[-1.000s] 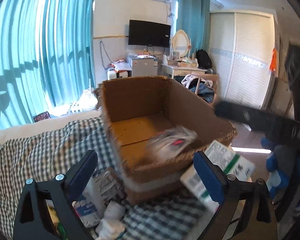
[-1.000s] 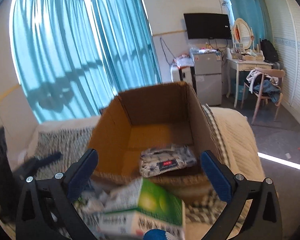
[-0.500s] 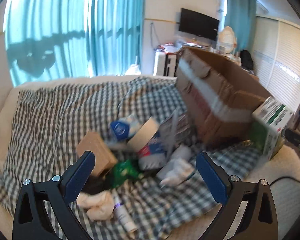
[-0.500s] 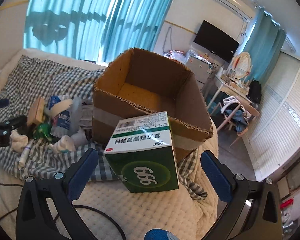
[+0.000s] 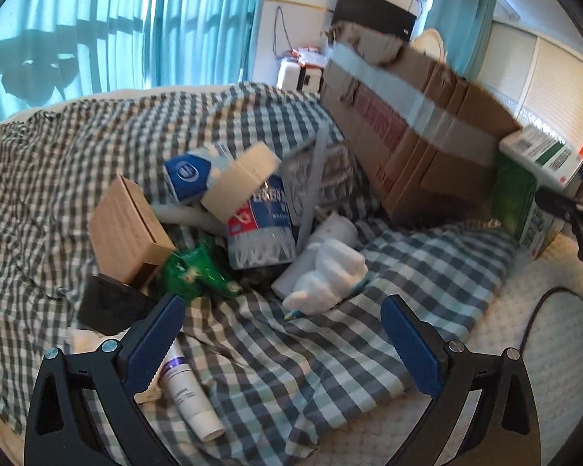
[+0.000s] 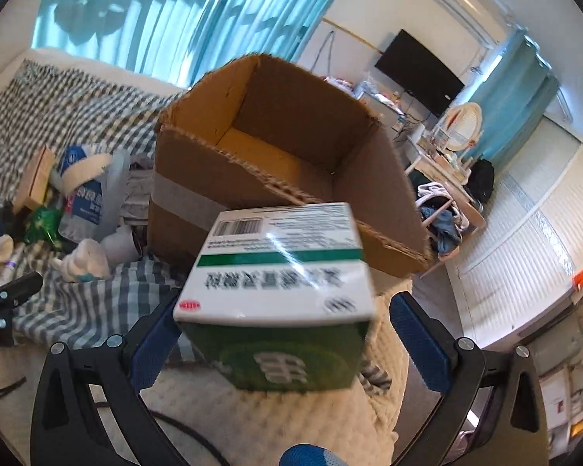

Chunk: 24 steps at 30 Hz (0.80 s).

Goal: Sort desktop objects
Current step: 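Grasp the white toy figure with the left gripper while the right holds the medicine box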

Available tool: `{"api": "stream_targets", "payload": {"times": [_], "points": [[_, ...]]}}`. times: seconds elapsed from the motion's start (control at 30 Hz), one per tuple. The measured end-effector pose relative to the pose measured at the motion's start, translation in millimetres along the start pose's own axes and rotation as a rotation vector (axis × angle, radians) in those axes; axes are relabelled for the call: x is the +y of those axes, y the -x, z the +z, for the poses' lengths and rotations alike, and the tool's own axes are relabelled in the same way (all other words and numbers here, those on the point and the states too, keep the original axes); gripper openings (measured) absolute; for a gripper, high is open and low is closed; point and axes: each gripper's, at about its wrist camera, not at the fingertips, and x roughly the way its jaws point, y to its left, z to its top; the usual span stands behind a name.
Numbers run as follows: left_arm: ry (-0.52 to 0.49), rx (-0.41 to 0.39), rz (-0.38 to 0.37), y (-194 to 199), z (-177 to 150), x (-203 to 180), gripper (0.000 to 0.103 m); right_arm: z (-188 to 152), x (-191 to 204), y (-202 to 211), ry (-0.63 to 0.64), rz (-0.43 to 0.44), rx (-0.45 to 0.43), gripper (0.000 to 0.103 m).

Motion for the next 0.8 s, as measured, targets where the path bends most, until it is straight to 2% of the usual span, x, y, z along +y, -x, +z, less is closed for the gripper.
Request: {"api": "stream_targets", "payload": {"times": [0.07, 0.13, 0.2, 0.3, 0.4, 0.43, 0.5, 0.57, 0.6, 0.67, 0.8], "points": [[-0.014, 0.015, -0.004, -9, 0, -3, 0.103, 1, 5, -10, 0.033, -0.017, 0.027, 0.102], [-0.035, 0.04, -0.002, -21, 2, -6, 0.103, 0, 9, -16, 0.059, -0.028, 0.034, 0.097], [-0.056, 0.053, 0.002, -34, 6, -8, 0.103, -2, 9, -16, 0.06, -0.033, 0.031, 0.077], [-0.085, 0.093, 0.012, -57, 12, -7, 0.103, -6, 4, -12, 0.045, -0.005, 0.014, 0.077], [-0.097, 0.129, -0.018, -75, 15, -5, 0.103, -8, 1, -10, 0.037, 0.012, 0.0, 0.077], [-0.106, 0.144, -0.023, -79, 14, -6, 0.1, -8, 2, -11, 0.036, 0.016, -0.002, 0.077], [-0.141, 0.174, -0.03, -87, 10, -11, 0.086, -8, 1, -10, 0.032, 0.023, -0.006, 0.077], [-0.167, 0.182, -0.066, -89, 5, -17, 0.06, -8, 1, -9, 0.029, 0.027, -0.013, 0.077], [-0.168, 0.17, -0.053, -87, 4, -17, 0.056, -9, 1, -6, 0.027, 0.031, -0.022, 0.077], [-0.171, 0.148, -0.048, -79, 3, -17, 0.04, -10, 1, -3, 0.021, 0.037, -0.042, 0.076], [-0.131, 0.12, -0.057, -58, 2, -10, 0.04, -12, -7, 14, -0.013, 0.03, -0.093, 0.076]]}}
